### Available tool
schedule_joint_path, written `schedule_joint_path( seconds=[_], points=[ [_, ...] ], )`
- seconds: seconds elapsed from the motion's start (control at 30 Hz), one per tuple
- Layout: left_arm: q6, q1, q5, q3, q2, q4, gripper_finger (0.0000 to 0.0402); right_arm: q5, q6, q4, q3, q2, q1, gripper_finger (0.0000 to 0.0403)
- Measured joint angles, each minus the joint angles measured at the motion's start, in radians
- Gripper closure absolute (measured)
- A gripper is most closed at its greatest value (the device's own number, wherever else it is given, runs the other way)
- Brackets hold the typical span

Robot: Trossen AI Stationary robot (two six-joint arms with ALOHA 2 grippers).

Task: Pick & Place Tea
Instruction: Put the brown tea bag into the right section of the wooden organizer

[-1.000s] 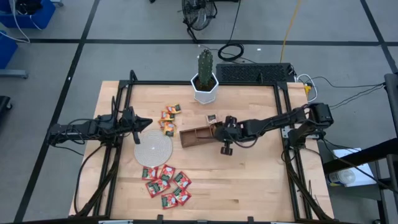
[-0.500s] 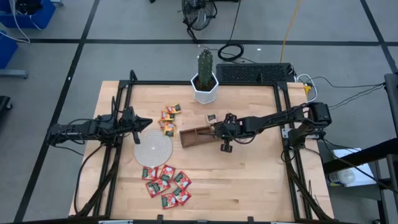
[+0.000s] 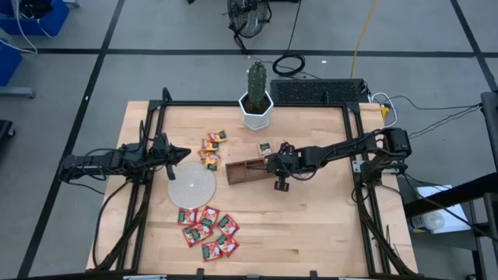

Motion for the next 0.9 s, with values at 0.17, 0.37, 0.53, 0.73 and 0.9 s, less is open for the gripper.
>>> schedule_joint_path(
  seconds=[0.17, 0.37, 0.53, 0.73, 0.9],
  points=[
    [0.0, 0.0, 0.0, 0.0, 0.0, 0.0, 0.038, 0.005, 0.03, -0.02, 0.0, 0.001, -0.006, 0.0403],
    [0.0, 0.0, 0.0, 0.0, 0.0, 0.0, 0.038, -0.074, 0.039, -0.016, 0.0, 0.0, -0.009, 0.0403],
    [0.0, 0.0, 0.0, 0.0, 0.0, 0.0, 0.038, -0.176, 0.061, -0.017, -0.001, 0.0, -0.019, 0.0403],
    [0.0, 0.0, 0.0, 0.0, 0.0, 0.0, 0.038, -0.172, 0.078, -0.023, -0.002, 0.001, -0.022, 0.0403],
    [0.0, 0.0, 0.0, 0.0, 0.0, 0.0, 0.038, -0.071, 0.08, -0.035, -0.003, 0.003, -0.021, 0.0403]
  ],
)
